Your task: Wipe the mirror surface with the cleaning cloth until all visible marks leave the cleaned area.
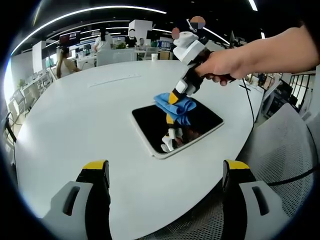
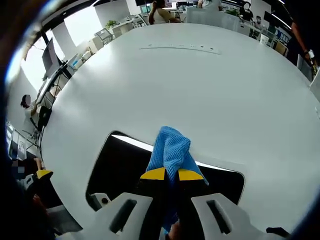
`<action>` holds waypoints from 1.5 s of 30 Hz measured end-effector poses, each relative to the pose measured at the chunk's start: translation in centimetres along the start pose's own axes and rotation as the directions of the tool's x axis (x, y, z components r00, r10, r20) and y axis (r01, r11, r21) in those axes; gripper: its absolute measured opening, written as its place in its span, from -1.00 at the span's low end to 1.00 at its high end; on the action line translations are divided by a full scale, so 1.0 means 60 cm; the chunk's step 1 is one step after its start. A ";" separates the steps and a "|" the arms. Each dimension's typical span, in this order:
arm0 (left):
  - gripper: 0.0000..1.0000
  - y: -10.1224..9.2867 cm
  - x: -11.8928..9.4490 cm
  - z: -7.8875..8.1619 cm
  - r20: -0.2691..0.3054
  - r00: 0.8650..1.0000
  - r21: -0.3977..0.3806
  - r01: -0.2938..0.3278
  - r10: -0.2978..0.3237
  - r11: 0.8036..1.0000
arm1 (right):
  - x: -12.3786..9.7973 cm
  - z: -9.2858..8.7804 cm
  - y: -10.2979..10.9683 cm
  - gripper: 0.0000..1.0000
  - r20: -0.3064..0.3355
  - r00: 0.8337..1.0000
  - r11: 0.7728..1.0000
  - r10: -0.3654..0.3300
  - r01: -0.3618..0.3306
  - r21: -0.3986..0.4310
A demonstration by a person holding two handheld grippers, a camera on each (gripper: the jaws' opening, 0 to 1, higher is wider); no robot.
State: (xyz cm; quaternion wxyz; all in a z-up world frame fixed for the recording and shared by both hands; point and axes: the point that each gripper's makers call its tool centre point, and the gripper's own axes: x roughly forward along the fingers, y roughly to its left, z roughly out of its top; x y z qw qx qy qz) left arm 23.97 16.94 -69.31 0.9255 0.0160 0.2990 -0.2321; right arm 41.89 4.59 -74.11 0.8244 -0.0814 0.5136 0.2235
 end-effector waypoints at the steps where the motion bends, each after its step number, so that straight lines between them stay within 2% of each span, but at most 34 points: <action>1: 0.84 0.000 0.000 0.000 0.000 1.000 0.000 0.000 0.000 1.000 | -0.001 -0.001 -0.005 -0.98 0.000 1.000 1.000 -0.002 0.002 0.004; 24: 0.84 0.000 0.001 0.000 0.000 1.000 -0.007 -0.007 0.007 1.000 | -0.014 -0.013 -0.067 -0.98 -0.014 0.999 0.998 -0.047 0.047 0.029; 33: 0.85 0.002 0.003 0.000 -0.001 1.000 -0.001 -0.016 0.016 1.000 | -0.013 -0.014 -0.064 -0.99 -0.009 0.999 0.996 -0.048 0.048 0.071; 38: 0.85 0.011 0.003 0.003 0.012 0.999 -0.024 -0.040 0.040 0.999 | -0.009 -0.013 -0.065 -0.99 -0.010 0.999 0.995 -0.052 0.053 0.080; 40: 0.86 0.012 0.002 0.004 0.018 0.999 -0.026 -0.045 0.045 0.999 | -0.013 -0.019 -0.061 -1.00 -0.024 0.998 0.993 -0.053 0.055 0.106; 45: 0.86 0.012 0.000 0.008 0.026 0.998 -0.023 -0.047 0.048 0.999 | -0.029 -0.044 -0.044 -1.00 -0.032 0.998 0.994 -0.049 0.052 0.098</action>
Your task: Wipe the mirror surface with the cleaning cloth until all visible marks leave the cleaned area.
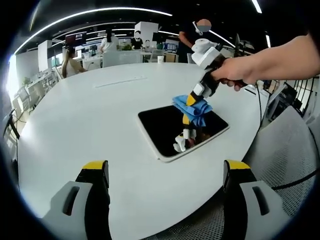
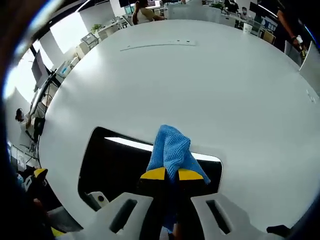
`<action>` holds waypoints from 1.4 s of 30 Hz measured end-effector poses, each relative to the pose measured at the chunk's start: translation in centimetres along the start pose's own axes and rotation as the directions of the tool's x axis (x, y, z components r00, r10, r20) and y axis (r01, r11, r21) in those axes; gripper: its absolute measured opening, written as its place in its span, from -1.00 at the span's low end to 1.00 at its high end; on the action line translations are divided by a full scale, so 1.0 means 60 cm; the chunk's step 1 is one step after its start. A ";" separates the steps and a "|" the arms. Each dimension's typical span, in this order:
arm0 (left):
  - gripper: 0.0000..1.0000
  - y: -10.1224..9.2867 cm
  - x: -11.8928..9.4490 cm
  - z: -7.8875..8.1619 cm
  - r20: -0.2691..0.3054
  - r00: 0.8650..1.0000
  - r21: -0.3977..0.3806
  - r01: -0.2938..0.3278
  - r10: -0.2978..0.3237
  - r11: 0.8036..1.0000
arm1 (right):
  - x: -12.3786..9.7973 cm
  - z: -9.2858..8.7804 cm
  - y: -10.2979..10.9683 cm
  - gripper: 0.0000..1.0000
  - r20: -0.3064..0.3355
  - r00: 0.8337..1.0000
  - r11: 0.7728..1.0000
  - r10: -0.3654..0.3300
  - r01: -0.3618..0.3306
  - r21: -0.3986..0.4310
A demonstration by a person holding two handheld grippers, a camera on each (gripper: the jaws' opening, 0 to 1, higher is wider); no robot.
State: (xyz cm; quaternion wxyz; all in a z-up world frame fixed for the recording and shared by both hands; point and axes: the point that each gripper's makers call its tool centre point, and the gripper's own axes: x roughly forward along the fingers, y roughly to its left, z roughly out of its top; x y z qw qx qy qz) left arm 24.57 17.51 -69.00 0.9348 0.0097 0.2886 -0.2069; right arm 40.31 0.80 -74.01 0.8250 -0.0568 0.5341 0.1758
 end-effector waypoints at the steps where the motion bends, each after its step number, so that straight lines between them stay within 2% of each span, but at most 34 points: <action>1: 0.86 0.000 0.000 0.000 0.001 1.000 0.002 0.000 0.000 1.000 | -0.002 -0.004 0.001 -1.00 0.000 1.000 1.000 0.001 -0.001 0.002; 10: 0.89 -0.005 -0.007 0.011 0.027 1.000 0.019 0.001 -0.002 1.000 | -0.016 -0.033 0.007 -1.00 -0.008 1.000 1.000 0.009 -0.009 0.019; 14: 0.87 -0.012 -0.007 0.009 0.021 0.999 0.016 0.024 -0.025 1.000 | -0.020 -0.046 0.009 -0.99 -0.009 1.000 1.000 0.015 -0.015 0.024; 15: 0.85 -0.013 -0.007 0.005 0.004 1.000 0.019 0.027 -0.027 0.999 | -0.022 -0.049 0.009 -0.99 -0.009 1.000 1.000 0.017 -0.017 0.024; 18: 0.86 -0.013 -0.009 0.010 0.017 1.000 0.030 0.021 -0.021 0.999 | -0.029 -0.059 0.013 -0.99 -0.010 1.000 1.000 0.018 -0.018 0.024; 30: 0.98 -0.016 -0.007 0.007 -0.004 1.000 0.035 0.021 -0.021 0.999 | -0.043 -0.091 0.022 -0.99 -0.010 1.000 1.000 0.028 -0.027 0.016; 42: 0.98 -0.017 -0.005 0.007 0.001 1.000 0.031 0.025 -0.025 0.999 | -0.051 -0.118 0.032 -0.99 -0.002 0.999 0.999 0.032 -0.032 -0.012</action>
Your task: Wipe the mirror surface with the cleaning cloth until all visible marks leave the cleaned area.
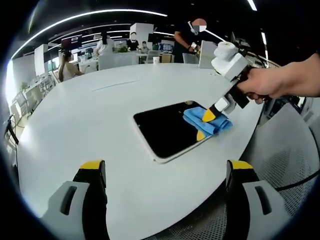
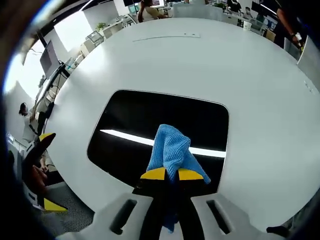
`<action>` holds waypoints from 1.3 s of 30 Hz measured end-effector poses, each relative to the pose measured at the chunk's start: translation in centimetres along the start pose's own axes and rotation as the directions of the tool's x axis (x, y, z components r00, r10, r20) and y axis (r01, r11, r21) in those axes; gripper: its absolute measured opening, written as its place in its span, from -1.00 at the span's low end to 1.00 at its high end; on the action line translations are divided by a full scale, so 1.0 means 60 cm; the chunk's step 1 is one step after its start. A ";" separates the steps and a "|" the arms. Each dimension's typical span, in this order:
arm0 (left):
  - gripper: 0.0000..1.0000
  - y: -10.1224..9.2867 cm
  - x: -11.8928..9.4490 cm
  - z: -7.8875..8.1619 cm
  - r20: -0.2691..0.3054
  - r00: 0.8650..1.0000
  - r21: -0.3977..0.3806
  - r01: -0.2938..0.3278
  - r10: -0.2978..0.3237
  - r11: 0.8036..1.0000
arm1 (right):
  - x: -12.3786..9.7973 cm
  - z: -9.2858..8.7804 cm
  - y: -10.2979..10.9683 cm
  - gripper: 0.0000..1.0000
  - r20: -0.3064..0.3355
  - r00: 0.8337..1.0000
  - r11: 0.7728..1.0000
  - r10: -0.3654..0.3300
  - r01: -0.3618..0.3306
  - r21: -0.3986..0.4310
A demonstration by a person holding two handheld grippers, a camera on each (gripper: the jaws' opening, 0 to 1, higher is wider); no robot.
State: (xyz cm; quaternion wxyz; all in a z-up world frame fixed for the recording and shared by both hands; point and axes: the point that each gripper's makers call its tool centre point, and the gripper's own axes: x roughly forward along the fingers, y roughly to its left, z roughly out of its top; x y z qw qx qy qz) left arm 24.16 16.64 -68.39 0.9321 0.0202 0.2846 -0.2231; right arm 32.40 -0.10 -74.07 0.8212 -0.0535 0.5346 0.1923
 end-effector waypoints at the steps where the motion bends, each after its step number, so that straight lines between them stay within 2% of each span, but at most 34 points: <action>1: 0.98 0.000 0.000 0.000 0.001 1.000 0.000 0.000 0.000 1.000 | -0.001 -0.002 0.000 -0.99 0.000 1.000 1.000 0.002 -0.002 0.000; 5: 0.98 -0.004 -0.001 -0.001 0.007 1.000 -0.041 0.023 -0.023 0.999 | -0.006 -0.015 0.004 -0.99 -0.005 1.000 1.000 0.015 -0.015 0.024; 20: 0.98 -0.008 0.002 -0.002 -0.002 1.000 -0.011 0.029 -0.029 1.000 | -0.017 -0.039 0.010 -0.99 -0.021 0.999 0.999 0.029 -0.029 0.020; 39: 0.98 -0.002 0.001 -0.007 -0.015 1.000 -0.015 0.007 -0.007 1.000 | -0.016 -0.037 0.011 -0.99 -0.012 0.999 0.999 0.035 -0.035 0.013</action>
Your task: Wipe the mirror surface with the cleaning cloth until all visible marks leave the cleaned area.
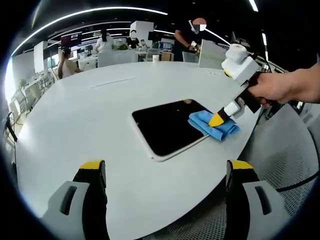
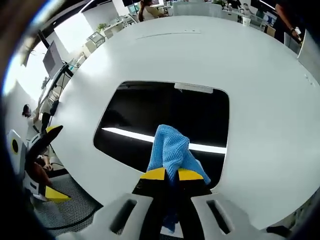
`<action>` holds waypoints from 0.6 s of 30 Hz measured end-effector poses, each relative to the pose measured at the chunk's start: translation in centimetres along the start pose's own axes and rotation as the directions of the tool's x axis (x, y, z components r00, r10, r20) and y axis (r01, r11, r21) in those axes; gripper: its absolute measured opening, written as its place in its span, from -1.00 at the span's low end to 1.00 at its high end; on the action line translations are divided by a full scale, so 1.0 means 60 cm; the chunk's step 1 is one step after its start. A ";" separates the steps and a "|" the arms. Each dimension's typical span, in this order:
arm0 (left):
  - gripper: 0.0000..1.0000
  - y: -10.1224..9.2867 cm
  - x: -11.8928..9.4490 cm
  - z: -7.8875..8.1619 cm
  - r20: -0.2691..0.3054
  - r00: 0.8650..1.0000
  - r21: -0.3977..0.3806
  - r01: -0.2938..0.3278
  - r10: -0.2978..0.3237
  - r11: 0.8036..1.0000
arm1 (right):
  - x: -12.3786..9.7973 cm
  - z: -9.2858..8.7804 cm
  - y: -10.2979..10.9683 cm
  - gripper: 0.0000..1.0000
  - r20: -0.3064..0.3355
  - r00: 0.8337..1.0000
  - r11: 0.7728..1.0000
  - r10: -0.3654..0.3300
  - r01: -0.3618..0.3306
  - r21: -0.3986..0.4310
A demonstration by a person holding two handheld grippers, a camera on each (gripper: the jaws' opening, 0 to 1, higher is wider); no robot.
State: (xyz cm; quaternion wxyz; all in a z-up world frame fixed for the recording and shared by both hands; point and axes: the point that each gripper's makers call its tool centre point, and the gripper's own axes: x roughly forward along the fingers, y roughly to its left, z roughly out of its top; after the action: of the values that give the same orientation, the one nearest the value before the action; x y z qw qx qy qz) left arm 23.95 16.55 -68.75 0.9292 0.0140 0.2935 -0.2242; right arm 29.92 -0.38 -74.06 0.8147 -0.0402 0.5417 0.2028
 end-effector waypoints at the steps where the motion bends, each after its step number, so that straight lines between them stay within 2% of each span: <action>1: 0.98 0.000 0.000 0.000 0.000 1.000 -0.001 0.000 0.000 1.000 | -0.001 0.000 0.001 -0.99 -0.001 1.000 1.000 0.001 -0.001 -0.001; 9: 0.98 0.003 0.000 -0.002 -0.003 1.000 -0.009 -0.006 0.006 1.000 | -0.003 -0.001 -0.002 -0.99 -0.006 1.000 1.000 0.001 -0.001 -0.009; 18: 0.98 0.004 0.000 -0.003 -0.007 1.000 -0.008 -0.008 0.008 1.000 | -0.008 -0.004 -0.025 -0.99 -0.002 1.000 1.000 -0.002 0.002 0.007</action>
State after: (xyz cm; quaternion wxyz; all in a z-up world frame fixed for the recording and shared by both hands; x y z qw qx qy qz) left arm 23.95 16.76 -68.91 0.9291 0.0121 0.2977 -0.2191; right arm 30.13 -1.98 -73.95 0.8144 -0.0383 0.5434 0.2000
